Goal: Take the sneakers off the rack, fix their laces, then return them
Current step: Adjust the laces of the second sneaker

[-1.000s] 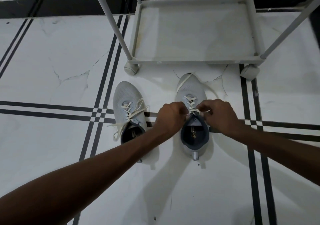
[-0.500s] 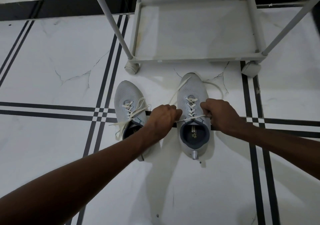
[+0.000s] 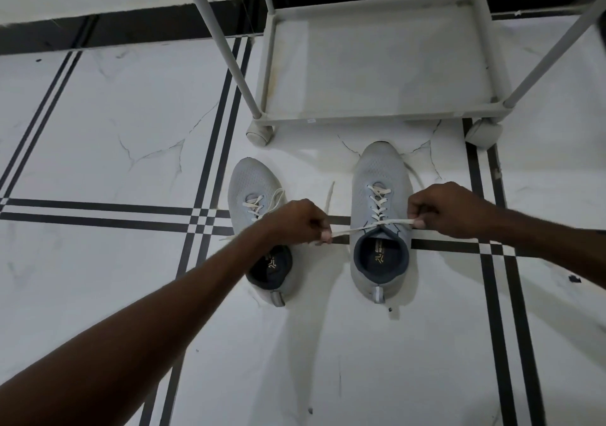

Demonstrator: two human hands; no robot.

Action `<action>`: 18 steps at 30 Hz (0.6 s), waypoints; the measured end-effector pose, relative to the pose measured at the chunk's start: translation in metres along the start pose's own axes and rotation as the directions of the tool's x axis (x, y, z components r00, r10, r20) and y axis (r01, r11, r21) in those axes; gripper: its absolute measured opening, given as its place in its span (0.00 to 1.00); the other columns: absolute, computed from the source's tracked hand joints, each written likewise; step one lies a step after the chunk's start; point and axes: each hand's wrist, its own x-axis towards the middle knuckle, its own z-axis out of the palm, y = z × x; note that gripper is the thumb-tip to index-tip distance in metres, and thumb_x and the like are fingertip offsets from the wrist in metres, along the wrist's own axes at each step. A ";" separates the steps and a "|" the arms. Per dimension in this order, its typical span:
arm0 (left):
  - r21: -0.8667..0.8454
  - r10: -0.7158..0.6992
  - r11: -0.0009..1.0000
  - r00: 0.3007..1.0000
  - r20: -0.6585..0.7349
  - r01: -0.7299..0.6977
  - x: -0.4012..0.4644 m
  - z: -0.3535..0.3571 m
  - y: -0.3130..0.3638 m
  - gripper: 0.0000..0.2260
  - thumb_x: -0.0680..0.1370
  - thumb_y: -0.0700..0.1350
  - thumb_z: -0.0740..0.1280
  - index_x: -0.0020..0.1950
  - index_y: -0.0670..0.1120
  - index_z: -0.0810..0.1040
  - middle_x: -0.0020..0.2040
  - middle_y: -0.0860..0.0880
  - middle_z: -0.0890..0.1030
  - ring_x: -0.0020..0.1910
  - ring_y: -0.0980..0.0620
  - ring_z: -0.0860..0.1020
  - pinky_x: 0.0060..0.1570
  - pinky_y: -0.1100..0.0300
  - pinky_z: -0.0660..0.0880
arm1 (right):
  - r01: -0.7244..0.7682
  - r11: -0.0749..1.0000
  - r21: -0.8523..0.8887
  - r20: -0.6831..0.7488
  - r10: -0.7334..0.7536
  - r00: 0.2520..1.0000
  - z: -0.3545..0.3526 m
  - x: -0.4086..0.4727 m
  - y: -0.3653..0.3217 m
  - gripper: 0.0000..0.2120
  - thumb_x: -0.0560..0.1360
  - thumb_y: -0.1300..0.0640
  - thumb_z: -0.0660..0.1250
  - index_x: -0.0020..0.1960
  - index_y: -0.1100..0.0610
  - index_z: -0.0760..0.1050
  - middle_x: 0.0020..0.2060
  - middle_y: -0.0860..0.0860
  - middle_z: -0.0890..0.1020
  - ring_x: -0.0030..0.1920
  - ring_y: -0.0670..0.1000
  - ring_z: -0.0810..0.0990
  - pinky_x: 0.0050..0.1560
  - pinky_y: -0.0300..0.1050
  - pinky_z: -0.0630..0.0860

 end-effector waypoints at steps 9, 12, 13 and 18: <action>-0.706 0.129 0.706 0.990 0.054 -0.054 -0.015 -0.034 0.027 0.05 0.80 0.39 0.66 0.53 0.39 0.79 0.61 0.45 0.82 0.63 0.49 0.79 0.65 0.54 0.74 | 0.049 0.795 0.605 0.058 -0.106 0.993 -0.036 -0.018 -0.031 0.04 0.74 0.63 0.72 0.47 0.58 0.84 0.52 0.48 0.87 0.55 0.43 0.84 0.56 0.42 0.77; -0.787 0.154 0.610 0.988 0.007 -0.090 0.004 -0.021 0.041 0.04 0.80 0.40 0.65 0.51 0.42 0.79 0.58 0.41 0.82 0.58 0.47 0.80 0.59 0.54 0.74 | 0.032 0.624 0.781 0.002 -0.055 0.998 -0.019 -0.016 -0.034 0.06 0.72 0.63 0.70 0.48 0.63 0.83 0.43 0.52 0.87 0.42 0.47 0.83 0.45 0.43 0.78; -0.800 0.131 0.592 0.991 -0.023 -0.097 0.011 -0.014 0.046 0.04 0.80 0.41 0.65 0.51 0.44 0.80 0.52 0.43 0.83 0.52 0.49 0.81 0.55 0.56 0.74 | 0.026 0.590 0.807 -0.006 -0.036 0.999 -0.013 -0.015 -0.036 0.07 0.73 0.63 0.69 0.49 0.64 0.82 0.42 0.52 0.87 0.40 0.48 0.81 0.43 0.42 0.77; -0.784 -0.178 0.620 0.969 -0.173 -0.026 0.034 0.005 0.056 0.11 0.76 0.51 0.72 0.52 0.44 0.84 0.31 0.52 0.78 0.28 0.59 0.74 0.32 0.66 0.72 | 0.084 0.590 0.803 -0.172 0.095 0.981 0.002 -0.008 -0.044 0.05 0.74 0.63 0.71 0.49 0.62 0.83 0.38 0.55 0.87 0.33 0.47 0.80 0.33 0.40 0.76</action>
